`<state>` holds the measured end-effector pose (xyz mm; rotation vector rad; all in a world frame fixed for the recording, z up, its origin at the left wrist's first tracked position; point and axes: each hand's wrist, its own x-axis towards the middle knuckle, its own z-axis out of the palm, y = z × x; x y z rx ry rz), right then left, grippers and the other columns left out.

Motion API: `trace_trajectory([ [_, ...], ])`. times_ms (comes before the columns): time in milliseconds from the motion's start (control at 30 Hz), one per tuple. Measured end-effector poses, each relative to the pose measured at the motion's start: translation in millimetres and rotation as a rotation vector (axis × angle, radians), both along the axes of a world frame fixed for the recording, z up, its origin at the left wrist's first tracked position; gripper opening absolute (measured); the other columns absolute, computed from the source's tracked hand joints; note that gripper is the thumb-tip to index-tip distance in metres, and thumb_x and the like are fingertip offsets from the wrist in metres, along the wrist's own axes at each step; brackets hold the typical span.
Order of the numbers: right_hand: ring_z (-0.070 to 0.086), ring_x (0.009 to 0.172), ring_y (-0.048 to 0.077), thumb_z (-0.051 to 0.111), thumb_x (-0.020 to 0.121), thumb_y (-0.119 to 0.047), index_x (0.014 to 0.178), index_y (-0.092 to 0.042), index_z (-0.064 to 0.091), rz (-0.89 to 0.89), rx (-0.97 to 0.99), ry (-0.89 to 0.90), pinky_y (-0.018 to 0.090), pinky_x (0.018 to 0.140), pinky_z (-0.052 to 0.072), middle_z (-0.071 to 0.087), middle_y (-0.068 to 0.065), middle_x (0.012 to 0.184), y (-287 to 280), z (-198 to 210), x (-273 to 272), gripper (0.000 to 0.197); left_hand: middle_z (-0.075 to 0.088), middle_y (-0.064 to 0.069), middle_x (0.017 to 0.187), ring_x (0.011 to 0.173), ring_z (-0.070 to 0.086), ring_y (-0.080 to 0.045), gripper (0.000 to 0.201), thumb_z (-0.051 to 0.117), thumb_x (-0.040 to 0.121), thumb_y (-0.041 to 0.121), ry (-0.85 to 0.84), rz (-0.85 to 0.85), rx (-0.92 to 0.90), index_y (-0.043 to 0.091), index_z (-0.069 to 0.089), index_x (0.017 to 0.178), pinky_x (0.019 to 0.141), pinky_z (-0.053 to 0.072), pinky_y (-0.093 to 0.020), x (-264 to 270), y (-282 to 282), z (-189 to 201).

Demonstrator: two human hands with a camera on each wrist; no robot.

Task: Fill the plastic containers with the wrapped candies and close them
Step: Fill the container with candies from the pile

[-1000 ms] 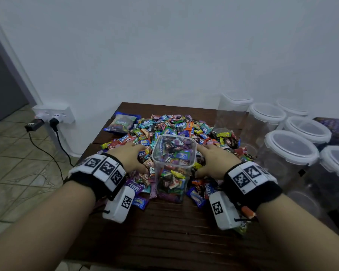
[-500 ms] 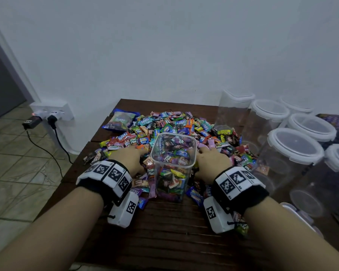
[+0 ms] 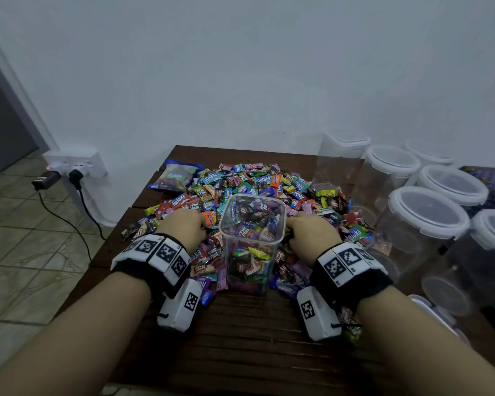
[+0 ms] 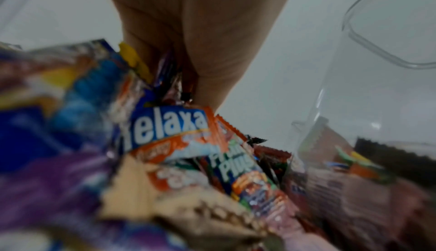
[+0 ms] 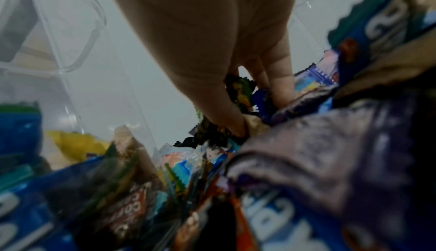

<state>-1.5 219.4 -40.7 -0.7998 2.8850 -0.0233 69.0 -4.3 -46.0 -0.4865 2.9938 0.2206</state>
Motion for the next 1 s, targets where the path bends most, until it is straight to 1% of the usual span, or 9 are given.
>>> trace_trajectory([
  [100,0.054,0.103,0.031,0.046,0.089,-0.005,0.121,-0.019,0.057,-0.018,-0.040,0.001,0.037,0.079,0.048,0.054,0.009,0.113,1,1,0,0.037,0.071,-0.005,0.090,0.080,0.061,-0.023,0.019,0.057,0.091,0.021,0.036,0.014,0.055,0.022,0.074,0.101,0.073,0.053,-0.033,2,0,3],
  [267,0.056,0.097,0.031,0.047,0.088,-0.007,0.107,-0.011,0.059,-0.042,-0.128,0.032,0.034,0.075,0.046,0.058,0.011,0.105,3,7,3,0.023,0.070,-0.007,0.098,0.079,0.058,-0.021,0.021,0.058,0.092,0.022,0.124,0.035,0.119,0.016,0.072,0.106,0.067,0.045,-0.029,4,0,12],
  [467,0.057,0.098,0.030,0.048,0.086,-0.003,0.108,-0.010,0.061,-0.092,-0.261,0.029,0.030,0.073,0.043,0.063,0.011,0.107,8,17,9,0.027,0.068,-0.009,0.110,0.096,0.061,-0.024,0.024,0.061,0.090,0.024,0.270,0.051,0.202,0.017,0.070,0.111,0.075,0.044,-0.029,6,4,27],
  [567,0.056,0.099,0.030,0.048,0.089,-0.005,0.109,-0.006,0.061,-0.105,-0.332,0.036,0.030,0.075,0.041,0.063,0.013,0.107,12,23,12,0.024,0.069,-0.009,0.109,0.097,0.061,-0.024,0.024,0.062,0.089,0.021,0.333,0.046,0.259,0.015,0.070,0.111,0.079,0.046,-0.029,10,7,35],
  [700,0.053,0.085,0.030,0.049,0.089,-0.006,0.091,-0.004,0.057,-0.135,-0.437,0.033,0.031,0.067,0.037,0.059,0.011,0.088,16,27,14,0.009,0.067,-0.008,0.116,0.097,0.060,-0.021,0.027,0.063,0.089,0.022,0.389,0.039,0.329,0.014,0.069,0.115,0.078,0.042,-0.025,18,13,42],
  [767,0.046,0.076,0.025,0.050,0.089,-0.006,0.081,-0.012,0.049,-0.145,-0.520,0.023,0.029,0.063,0.031,0.050,0.002,0.075,17,32,18,0.010,0.067,-0.008,0.111,0.087,0.060,-0.018,0.027,0.062,0.090,0.022,0.412,0.042,0.363,0.014,0.068,0.115,0.072,0.042,-0.023,21,16,45],
  [867,0.042,0.064,0.018,0.051,0.086,-0.002,0.068,-0.016,0.047,-0.152,-0.668,0.032,0.026,0.054,0.031,0.045,-0.005,0.066,19,46,25,0.024,0.061,-0.003,0.081,0.056,0.049,-0.006,0.024,0.061,0.090,0.020,0.465,0.057,0.404,0.014,0.069,0.112,0.051,0.032,-0.017,23,19,51],
  [933,0.042,0.062,0.016,0.052,0.084,0.000,0.076,-0.008,0.059,-0.149,-0.797,0.051,0.028,0.056,0.032,0.054,0.003,0.072,20,58,30,0.014,0.058,-0.003,0.081,0.056,0.046,-0.007,0.024,0.061,0.090,0.019,0.494,0.071,0.422,0.014,0.069,0.112,0.049,0.030,-0.020,24,22,55],
  [1000,0.041,0.061,0.017,0.052,0.082,0.001,0.088,0.001,0.062,-0.136,-0.915,0.093,0.028,0.060,0.031,0.058,0.012,0.077,19,69,33,0.012,0.063,-0.007,0.092,0.067,0.050,-0.012,0.025,0.061,0.090,0.019,0.528,0.066,0.436,0.015,0.068,0.113,0.054,0.028,-0.025,25,24,60],
])
